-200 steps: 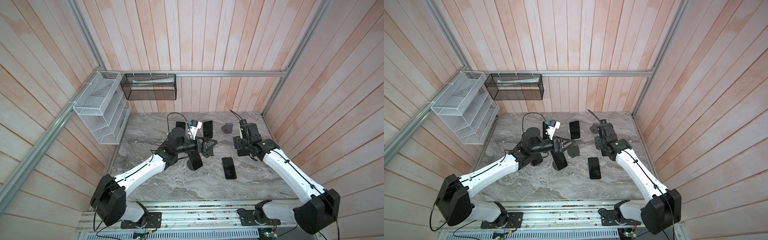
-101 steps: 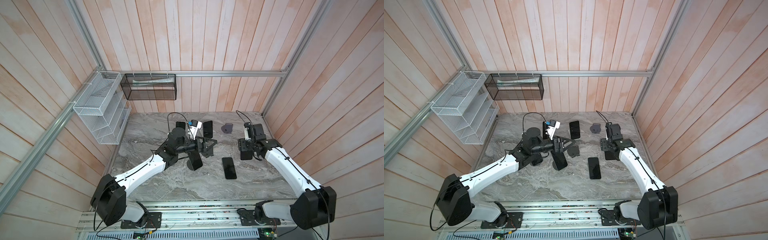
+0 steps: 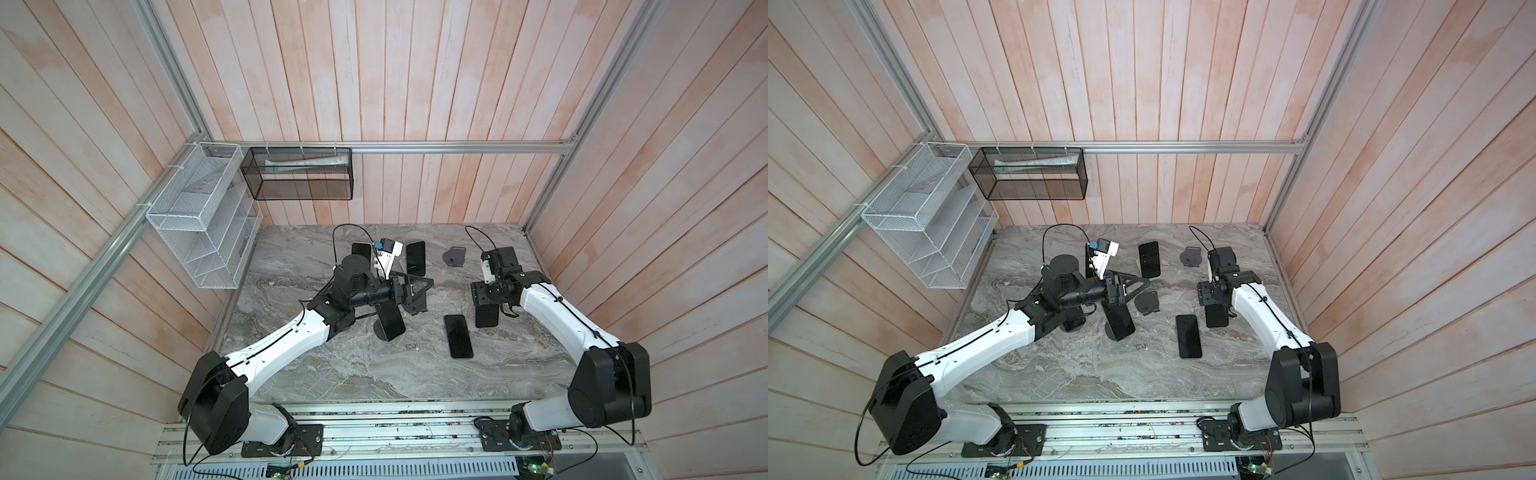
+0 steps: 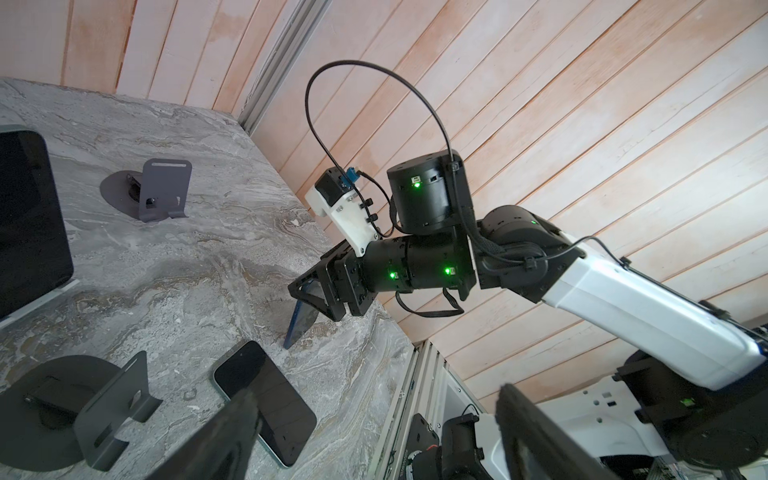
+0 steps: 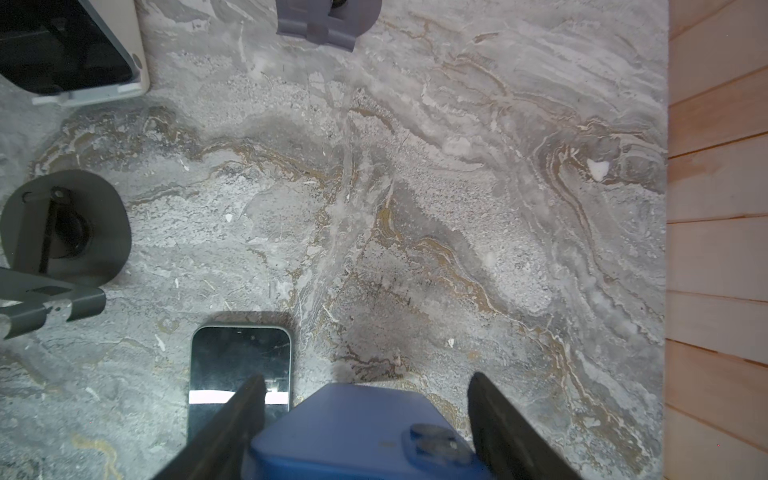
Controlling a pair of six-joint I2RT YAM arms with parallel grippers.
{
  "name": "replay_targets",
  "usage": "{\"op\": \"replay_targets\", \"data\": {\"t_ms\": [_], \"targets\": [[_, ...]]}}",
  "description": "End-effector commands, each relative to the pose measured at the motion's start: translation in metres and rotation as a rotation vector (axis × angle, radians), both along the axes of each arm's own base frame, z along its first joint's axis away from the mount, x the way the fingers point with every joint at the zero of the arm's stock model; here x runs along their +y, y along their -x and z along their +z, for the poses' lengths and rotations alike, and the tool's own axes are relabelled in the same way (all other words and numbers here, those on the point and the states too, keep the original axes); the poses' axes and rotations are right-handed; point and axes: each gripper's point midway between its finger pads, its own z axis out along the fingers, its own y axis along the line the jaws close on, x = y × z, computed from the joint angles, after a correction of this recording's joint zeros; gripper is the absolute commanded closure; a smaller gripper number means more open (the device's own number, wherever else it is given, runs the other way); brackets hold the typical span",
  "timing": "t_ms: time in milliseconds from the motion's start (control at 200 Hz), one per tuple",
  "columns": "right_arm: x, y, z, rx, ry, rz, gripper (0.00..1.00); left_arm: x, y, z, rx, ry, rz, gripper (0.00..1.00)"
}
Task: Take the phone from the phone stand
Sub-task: 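Lower the blue phone flat beside the green phone with the right gripper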
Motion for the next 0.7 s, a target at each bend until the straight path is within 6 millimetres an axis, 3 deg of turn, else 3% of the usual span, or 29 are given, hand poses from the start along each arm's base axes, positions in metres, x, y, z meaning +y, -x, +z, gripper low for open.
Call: {"op": "replay_targets", "data": {"t_ms": [0, 270, 690], "targets": [[0.002, -0.006, 0.004, 0.003, -0.024, 0.001, 0.37, 0.004, 0.0, 0.003, -0.022, -0.006, 0.011, 0.08], [-0.003, -0.013, -0.008, 0.033, 0.005, -0.008, 0.38, 0.007, -0.003, 0.003, -0.021, -0.002, 0.02, 0.08], [0.003, -0.015, -0.044, 0.096, -0.042, -0.049, 0.38, 0.007, -0.001, 0.006, -0.014, 0.016, 0.009, 0.08]]}}
